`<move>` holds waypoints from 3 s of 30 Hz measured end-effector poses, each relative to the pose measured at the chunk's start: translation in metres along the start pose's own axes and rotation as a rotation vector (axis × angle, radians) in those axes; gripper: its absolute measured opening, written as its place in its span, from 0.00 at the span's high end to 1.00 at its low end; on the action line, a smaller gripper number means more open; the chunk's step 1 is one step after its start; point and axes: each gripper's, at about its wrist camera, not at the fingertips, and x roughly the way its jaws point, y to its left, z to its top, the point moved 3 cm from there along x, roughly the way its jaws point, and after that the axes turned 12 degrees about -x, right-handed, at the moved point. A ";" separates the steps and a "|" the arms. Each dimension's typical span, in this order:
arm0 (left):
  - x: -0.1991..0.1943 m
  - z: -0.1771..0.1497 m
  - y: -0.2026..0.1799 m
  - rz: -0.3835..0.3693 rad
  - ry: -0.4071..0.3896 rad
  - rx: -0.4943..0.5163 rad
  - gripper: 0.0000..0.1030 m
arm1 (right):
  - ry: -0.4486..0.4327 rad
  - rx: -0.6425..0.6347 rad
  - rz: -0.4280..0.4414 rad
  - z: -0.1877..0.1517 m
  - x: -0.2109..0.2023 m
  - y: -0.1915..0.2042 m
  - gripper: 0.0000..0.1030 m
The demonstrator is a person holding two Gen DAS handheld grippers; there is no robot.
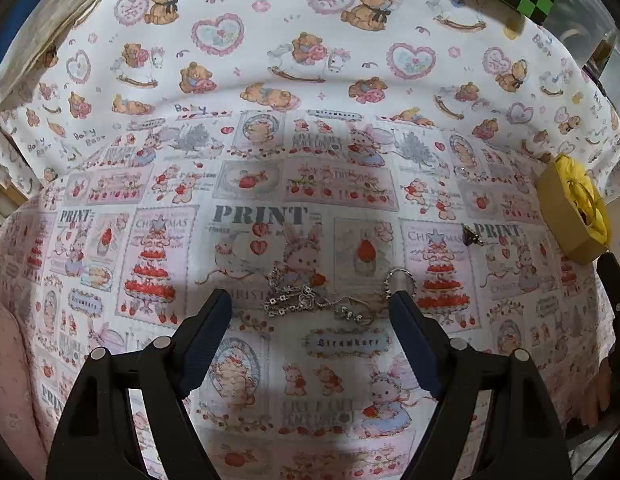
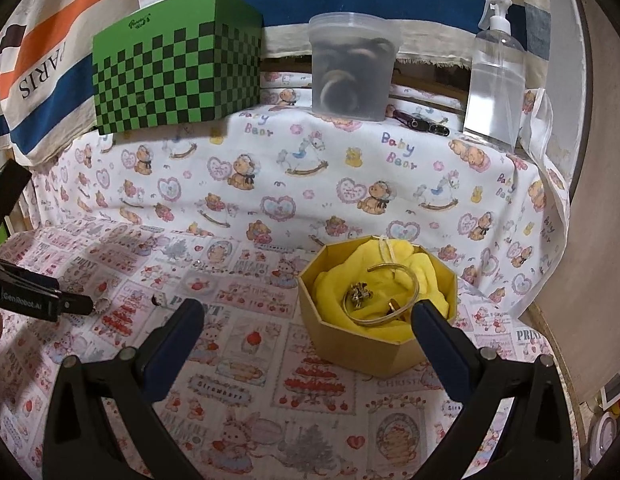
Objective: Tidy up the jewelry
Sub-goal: 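Move the left gripper back over the remaining silver chains, then lower the left gripper and close it on a silver chain, then lift the chain with the left gripper while the right gripper grasps a small silver charm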
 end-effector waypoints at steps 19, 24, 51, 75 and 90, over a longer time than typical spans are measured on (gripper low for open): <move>-0.018 0.010 0.016 -0.042 -0.027 -0.018 0.95 | 0.028 0.020 0.003 -0.001 0.004 0.000 0.00; -0.038 0.020 0.036 -0.115 -0.067 -0.072 0.95 | 0.021 0.025 -0.003 -0.001 0.002 0.000 0.00; -0.076 0.034 0.063 -0.122 -0.347 -0.201 0.95 | 0.044 0.031 0.203 0.018 0.002 0.029 0.00; -0.077 0.034 0.064 -0.157 -0.332 -0.216 0.95 | 0.219 -0.243 0.305 0.030 0.081 0.121 0.88; -0.088 0.030 0.057 -0.143 -0.380 -0.179 0.95 | 0.110 -0.088 0.282 0.029 0.031 0.075 0.90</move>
